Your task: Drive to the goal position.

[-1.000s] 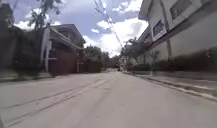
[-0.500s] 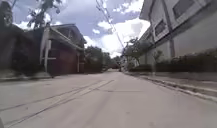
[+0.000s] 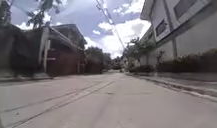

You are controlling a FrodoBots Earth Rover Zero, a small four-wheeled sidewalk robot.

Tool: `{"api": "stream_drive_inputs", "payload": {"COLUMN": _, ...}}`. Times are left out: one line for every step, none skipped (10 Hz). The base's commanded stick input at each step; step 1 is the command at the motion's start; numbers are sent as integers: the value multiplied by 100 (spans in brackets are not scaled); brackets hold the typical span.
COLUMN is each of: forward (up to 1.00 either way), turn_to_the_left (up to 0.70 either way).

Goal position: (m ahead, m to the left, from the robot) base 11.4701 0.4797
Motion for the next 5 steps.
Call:
{"api": "stream_drive_inputs", "payload": {"forward": 50, "turn_to_the_left": -50}}
{"api": "stream_drive_inputs", "payload": {"forward": 50, "turn_to_the_left": -50}}
{"api": "stream_drive_inputs", "payload": {"forward": 50, "turn_to_the_left": -50}}
{"api": "stream_drive_inputs", "payload": {"forward": 50, "turn_to_the_left": -50}}
{"api": "stream_drive_inputs", "payload": {"forward": 50, "turn_to_the_left": -50}}
